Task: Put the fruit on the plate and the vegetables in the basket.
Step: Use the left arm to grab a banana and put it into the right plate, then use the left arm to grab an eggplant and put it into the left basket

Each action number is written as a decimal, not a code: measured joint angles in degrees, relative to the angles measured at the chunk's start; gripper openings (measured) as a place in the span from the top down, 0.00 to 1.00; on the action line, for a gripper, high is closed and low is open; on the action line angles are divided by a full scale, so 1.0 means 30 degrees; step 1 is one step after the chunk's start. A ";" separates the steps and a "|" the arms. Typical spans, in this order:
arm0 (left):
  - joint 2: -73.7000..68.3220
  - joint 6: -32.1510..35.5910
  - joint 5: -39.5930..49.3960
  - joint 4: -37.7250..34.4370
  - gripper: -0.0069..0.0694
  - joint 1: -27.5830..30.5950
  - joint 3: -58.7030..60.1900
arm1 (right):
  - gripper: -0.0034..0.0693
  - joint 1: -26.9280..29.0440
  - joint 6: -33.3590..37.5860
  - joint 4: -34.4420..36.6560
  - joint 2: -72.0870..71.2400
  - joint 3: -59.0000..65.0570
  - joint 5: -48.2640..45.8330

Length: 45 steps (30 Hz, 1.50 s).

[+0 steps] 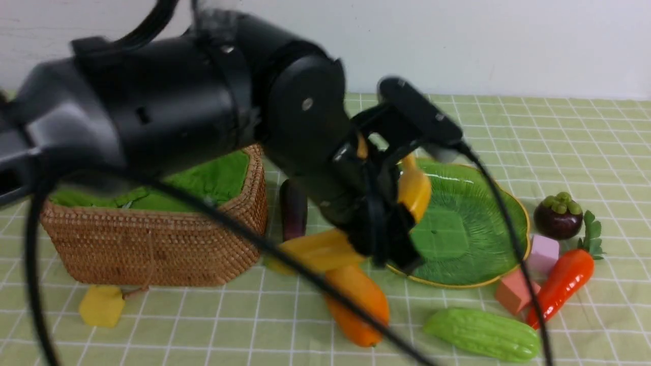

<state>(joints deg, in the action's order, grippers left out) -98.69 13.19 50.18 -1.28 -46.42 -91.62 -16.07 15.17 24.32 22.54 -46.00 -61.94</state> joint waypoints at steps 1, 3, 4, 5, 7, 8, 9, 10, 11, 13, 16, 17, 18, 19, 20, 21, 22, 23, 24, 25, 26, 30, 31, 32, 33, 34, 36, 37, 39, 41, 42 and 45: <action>-0.1588 -0.0436 -0.0115 -0.0022 0.50 0.0000 -0.1720 | 0.79 0.0000 -0.0524 -0.0426 0.0000 0.0000 0.0092; -0.3864 -0.0711 -0.0219 -0.0001 0.50 0.0000 -0.4373 | 0.79 0.0000 -0.1231 -0.1009 0.0000 0.0000 0.0161; -0.4132 -0.0715 -0.0238 -0.0001 0.50 0.0000 -0.4967 | 0.79 0.0000 -0.1361 -0.1126 0.0000 0.0000 0.0187; -0.5983 -0.0992 -0.0279 -0.0001 0.50 0.0000 -0.6768 | 0.78 0.0000 -0.1806 -0.1436 0.0000 0.0000 0.0208; -0.8549 -0.1423 -0.0190 0.0167 0.50 0.0023 -0.9763 | 0.78 0.0000 -0.2392 -0.1812 0.0000 0.0000 0.0208; -0.9508 -0.1603 -0.0022 0.0278 0.50 0.0065 -1.1208 | 0.78 0.0000 -0.2573 -0.1959 0.0000 0.0000 0.0249; -1.0623 -0.1765 0.0289 0.0428 0.50 0.0102 -1.2557 | 0.78 0.0000 -0.2864 -0.2162 0.0000 0.0000 0.0257; -1.1975 -0.1985 0.0739 0.0534 0.50 0.0171 -1.3956 | 0.78 0.0000 -0.3315 -0.2471 0.0000 0.0000 0.0257; -1.2749 -0.2065 0.0963 0.0554 0.50 0.0219 -1.4876 | 0.78 0.0000 -0.3619 -0.2718 0.0000 0.0000 0.0257; -1.3696 -0.2091 0.1071 0.0575 0.50 0.0348 -1.5848 | 0.77 0.0000 -0.4062 -0.3321 0.0000 0.0000 0.0257; -1.4191 -0.2091 0.0897 0.0611 0.50 0.0374 -1.6114 | 0.77 0.0000 -0.4403 -0.3786 0.0000 0.0000 0.0257; -1.4361 -0.2091 0.0561 0.0592 0.50 0.0374 -1.6157 | 0.77 0.0000 -0.4496 -0.3846 0.0000 0.0000 0.0257; -1.4392 -0.2091 0.0343 0.0542 0.47 0.0374 -1.6157 | 0.77 0.0000 -0.4582 -0.3846 0.0000 0.0000 0.0257; -1.4392 -0.2091 0.0307 0.0428 0.47 0.0374 -1.6157 | 0.76 0.0000 -0.4585 -0.3846 0.0000 0.0000 0.0257; -1.4408 -0.2091 0.0137 0.0428 0.39 0.0374 -1.6157 | 0.76 0.0000 -0.4631 -0.3886 0.0000 0.0000 0.0257; -1.4408 -0.2091 0.0137 0.0428 0.38 0.0374 -1.6157 | 0.76 0.0000 -0.4660 -0.3884 0.0000 0.0000 0.0257; -1.4408 -0.2091 0.0088 0.0428 0.28 0.0374 -1.6176 | 0.76 0.0000 -0.4664 -0.3884 0.0000 0.0000 0.0257; -1.4408 -0.2108 0.0088 0.0428 0.23 0.0374 -1.6176 | 0.76 0.0000 -0.4664 -0.3884 0.0000 0.0000 0.0243; -1.4389 -0.2154 0.0088 0.0428 0.16 0.0374 -1.6176 | 0.76 0.0000 -0.4664 -0.3884 0.0000 0.0000 0.0241; -1.4342 -0.2175 0.0133 0.0428 0.11 0.0374 -1.6176 | 0.76 0.0000 -0.4664 -0.3884 0.0000 0.0000 0.0241; -1.4269 -0.2198 0.0225 0.0428 0.08 0.0374 -1.6176 | 0.76 0.0000 -0.4664 -0.3884 0.0000 0.0000 0.0241; -1.3430 -0.2664 0.1685 0.0249 0.06 0.0374 -1.6176 | 0.75 0.0000 -0.4664 -0.3884 0.0000 0.0000 0.0241; -1.2991 -0.3047 0.2391 0.0226 0.09 0.0374 -1.6176 | 0.75 0.0000 -0.4664 -0.3884 0.0000 0.0000 0.0241; -1.2461 -0.3513 0.3211 0.0263 0.13 0.0374 -1.6176 | 0.75 0.0000 -0.4664 -0.3884 0.0000 0.0000 0.0241; -1.2009 -0.3937 0.3945 0.0327 0.17 0.0374 -1.6176 | 0.75 0.0000 -0.4664 -0.3884 0.0000 0.0000 0.0241; -1.1240 -0.4542 0.5140 0.0428 0.25 0.0374 -1.6176 | 0.75 0.0000 -0.4664 -0.3889 0.0000 0.0000 0.0241; -1.0028 -0.5239 0.6453 0.0882 0.40 0.0374 -1.6093 | 0.75 0.0000 -0.4664 -0.3889 0.0000 0.0000 0.0325; -0.9882 -0.5287 0.6529 0.0936 0.42 0.0374 -1.6062 | 0.75 0.0000 -0.4664 -0.3889 0.0000 0.0000 0.0325; -0.7884 -0.5535 0.6916 0.1502 0.69 0.0374 -1.4944 | 0.74 0.0000 -0.4216 -0.3889 0.0000 0.0000 0.0565; -0.7099 -0.5580 0.6916 0.1672 0.78 0.0374 -1.4289 | 0.74 0.0000 -0.4064 -0.3889 0.0000 0.0000 0.0692; -0.5848 -0.5646 0.6916 0.1879 0.89 0.0374 -1.3167 | 0.74 0.0000 -0.3913 -0.3889 0.0000 0.0000 0.0890; -0.3740 -0.6402 0.6916 0.2097 0.93 0.0374 -1.0255 | 0.74 0.0000 -0.3745 -0.3889 0.0000 0.0000 0.0984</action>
<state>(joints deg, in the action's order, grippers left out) -109.91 -6.01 70.93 5.01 -45.30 -122.38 -16.07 3.93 12.66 22.54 -46.00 -58.99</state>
